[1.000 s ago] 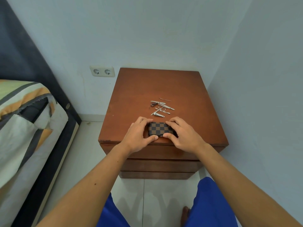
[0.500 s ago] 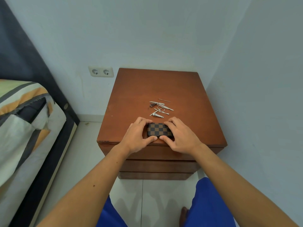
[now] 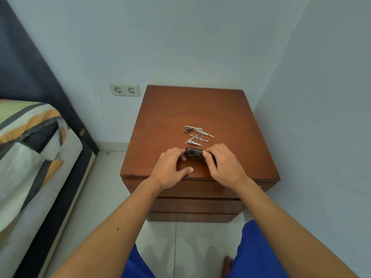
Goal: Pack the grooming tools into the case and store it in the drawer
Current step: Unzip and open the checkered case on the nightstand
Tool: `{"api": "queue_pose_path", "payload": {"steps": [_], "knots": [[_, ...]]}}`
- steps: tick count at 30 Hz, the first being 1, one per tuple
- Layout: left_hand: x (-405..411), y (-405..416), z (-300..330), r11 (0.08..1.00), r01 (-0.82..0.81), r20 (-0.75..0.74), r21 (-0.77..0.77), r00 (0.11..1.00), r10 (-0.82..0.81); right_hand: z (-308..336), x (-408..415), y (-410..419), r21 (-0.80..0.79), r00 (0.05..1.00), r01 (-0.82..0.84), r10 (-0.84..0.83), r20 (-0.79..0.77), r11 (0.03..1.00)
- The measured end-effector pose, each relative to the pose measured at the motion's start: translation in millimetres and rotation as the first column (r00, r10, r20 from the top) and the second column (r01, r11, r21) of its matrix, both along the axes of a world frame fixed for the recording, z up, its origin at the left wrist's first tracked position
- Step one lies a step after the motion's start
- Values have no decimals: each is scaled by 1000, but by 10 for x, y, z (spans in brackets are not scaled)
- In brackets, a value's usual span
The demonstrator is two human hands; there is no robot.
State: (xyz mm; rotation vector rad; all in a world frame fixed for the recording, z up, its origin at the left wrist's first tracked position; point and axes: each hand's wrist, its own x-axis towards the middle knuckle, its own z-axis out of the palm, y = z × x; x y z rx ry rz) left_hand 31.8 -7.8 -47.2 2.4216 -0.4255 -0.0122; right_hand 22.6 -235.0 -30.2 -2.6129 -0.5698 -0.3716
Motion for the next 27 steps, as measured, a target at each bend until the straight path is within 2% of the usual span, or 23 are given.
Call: {"api": "queue_pose_path", "payload": {"steps": [5,10,20,27], "knots": [[-17,-17,-46,1000,-19,39,-12,999,19,31,67,-20,-50,999,-37,36,-11,998],[-13,6,-85,1000,-6,59,-15,998,7,-8,-50,-23,30,996,-86,86,-6,996],[12,36,-90,983,-42,35,-180,998,49,33,-22,-116,44,981,-175,171,93,984],[-19,64,-71,992,3,40,-126,999,2,-37,-126,-159,42,982,-179,175,74,983]]}}
